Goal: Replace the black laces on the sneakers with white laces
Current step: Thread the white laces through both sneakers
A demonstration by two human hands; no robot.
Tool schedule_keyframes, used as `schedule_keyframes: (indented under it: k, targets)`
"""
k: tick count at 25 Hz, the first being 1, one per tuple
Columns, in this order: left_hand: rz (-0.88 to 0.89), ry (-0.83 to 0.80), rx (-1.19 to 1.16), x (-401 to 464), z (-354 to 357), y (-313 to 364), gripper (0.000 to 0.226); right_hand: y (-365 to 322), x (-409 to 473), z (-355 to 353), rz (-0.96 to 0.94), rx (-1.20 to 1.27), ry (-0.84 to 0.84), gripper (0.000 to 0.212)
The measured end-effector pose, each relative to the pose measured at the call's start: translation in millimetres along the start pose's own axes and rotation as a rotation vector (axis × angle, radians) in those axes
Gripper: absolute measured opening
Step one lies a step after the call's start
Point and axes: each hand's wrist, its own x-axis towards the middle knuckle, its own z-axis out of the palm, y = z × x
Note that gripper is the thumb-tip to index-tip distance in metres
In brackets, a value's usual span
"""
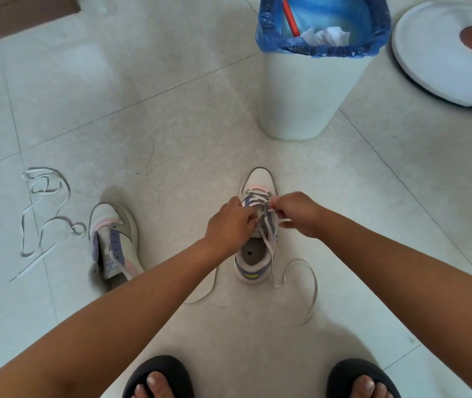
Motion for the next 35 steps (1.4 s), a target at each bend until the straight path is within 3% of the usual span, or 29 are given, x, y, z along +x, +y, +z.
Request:
schedule_keyframes:
  k: [1,3,6,9,13,16,21,23,25,26,27,30,35]
  targets:
    - [-0.007,-0.004,-0.017,0,0,0,0.024,0,-3,0,0.111,0.177,-0.051,0.021]
    - [-0.016,-0.009,-0.036,0,0,1,0.023,4,-2,0,0.11,0.074,-0.046,0.023]
    - [-0.02,-0.007,-0.037,0,1,2,0.022,8,-5,3,-0.202,-0.343,0.095,0.02]
    - [-0.022,-0.014,-0.057,0,0,2,0.021,12,-2,1,-0.484,-0.668,0.132,0.021]
    - [-0.027,-0.019,-0.049,-1,0,2,0.023,12,-2,-4,-0.993,-1.241,0.277,0.01]
    - [-0.037,-0.02,-0.047,-1,0,2,0.023,18,-5,-9,-1.102,-1.456,0.381,0.02]
    - [-0.047,-0.028,-0.032,-2,-1,4,0.024,18,-4,-7,-1.052,-1.466,0.415,0.019]
    - [-0.052,-0.036,-0.036,-3,-1,3,0.024,20,0,-1,-0.912,-1.302,0.369,0.011]
    - [-0.056,-0.038,-0.049,-4,-2,3,0.023,19,4,-2,-0.639,-1.105,0.31,0.021]
    - [-0.057,-0.037,-0.051,-4,-2,3,0.023,19,5,-3,-0.626,-1.067,0.3,0.024]
    - [-0.057,-0.037,-0.051,-4,-2,3,0.023,19,6,-3,-0.686,-1.076,0.3,0.023]
    - [-0.049,-0.031,-0.049,-4,-2,4,0.023,19,3,-2,-1.118,-1.251,0.394,0.012]
    - [-0.052,-0.026,-0.024,-4,-1,5,0.025,9,1,-1,-1.233,-1.51,0.454,0.021]
